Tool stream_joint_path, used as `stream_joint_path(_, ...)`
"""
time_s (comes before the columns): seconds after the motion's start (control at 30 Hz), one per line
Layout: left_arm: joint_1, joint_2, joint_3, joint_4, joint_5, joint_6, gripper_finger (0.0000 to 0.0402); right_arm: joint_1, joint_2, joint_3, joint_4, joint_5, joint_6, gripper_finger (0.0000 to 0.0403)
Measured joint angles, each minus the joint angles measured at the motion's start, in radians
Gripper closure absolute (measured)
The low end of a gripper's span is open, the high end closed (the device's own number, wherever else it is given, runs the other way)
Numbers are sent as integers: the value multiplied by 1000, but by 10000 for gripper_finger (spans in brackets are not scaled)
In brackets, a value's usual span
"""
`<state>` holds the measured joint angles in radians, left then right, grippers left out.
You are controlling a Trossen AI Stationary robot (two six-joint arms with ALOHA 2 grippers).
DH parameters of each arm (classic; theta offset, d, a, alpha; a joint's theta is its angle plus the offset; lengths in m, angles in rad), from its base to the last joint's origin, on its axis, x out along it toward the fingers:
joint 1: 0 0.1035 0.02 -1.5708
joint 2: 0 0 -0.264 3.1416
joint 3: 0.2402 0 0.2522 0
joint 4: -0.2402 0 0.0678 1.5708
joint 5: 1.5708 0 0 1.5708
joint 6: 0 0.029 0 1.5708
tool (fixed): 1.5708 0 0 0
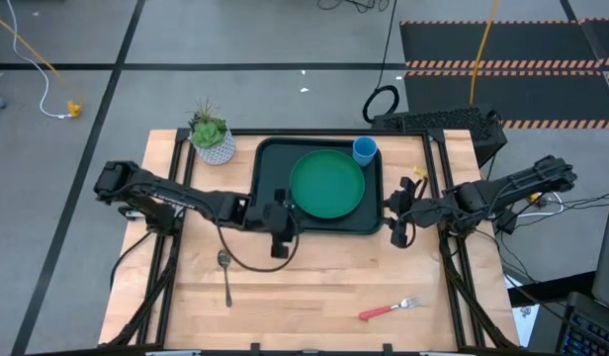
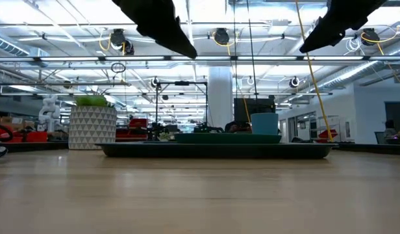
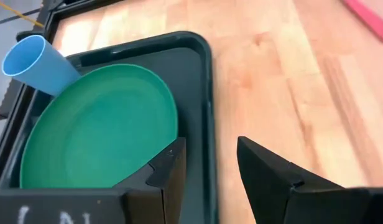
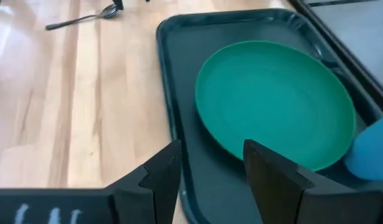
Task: Pick and place plate/cup/fork/spoon on tray
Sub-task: Put the orange fork on the black tray to the left of the green plate
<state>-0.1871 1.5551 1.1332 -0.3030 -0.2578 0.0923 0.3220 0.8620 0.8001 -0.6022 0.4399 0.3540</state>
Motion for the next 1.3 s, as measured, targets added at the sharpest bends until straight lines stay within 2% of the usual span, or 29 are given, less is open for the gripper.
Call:
stream_joint_path(0.13,-39,0,0,-1,-27,-31,254,35,29,0,0,-8,26,239)
stream_joint_path(0.27,-58,0,0,-21,-32,-19,254,76,65,0,25,-114,40,239)
stream_joint_path(0.47,-58,0,0,-58,-33,-22,254,170,137,0,63,-193,121,238)
stream_joint_path(0.9,-36,17,-1,-33,-35,-27,254,352,312,0,50,-336,331,238)
stream_joint_path(1.3,-36,17,-1,-28,-35,-27,254,493,479,0,117,-341,335,238)
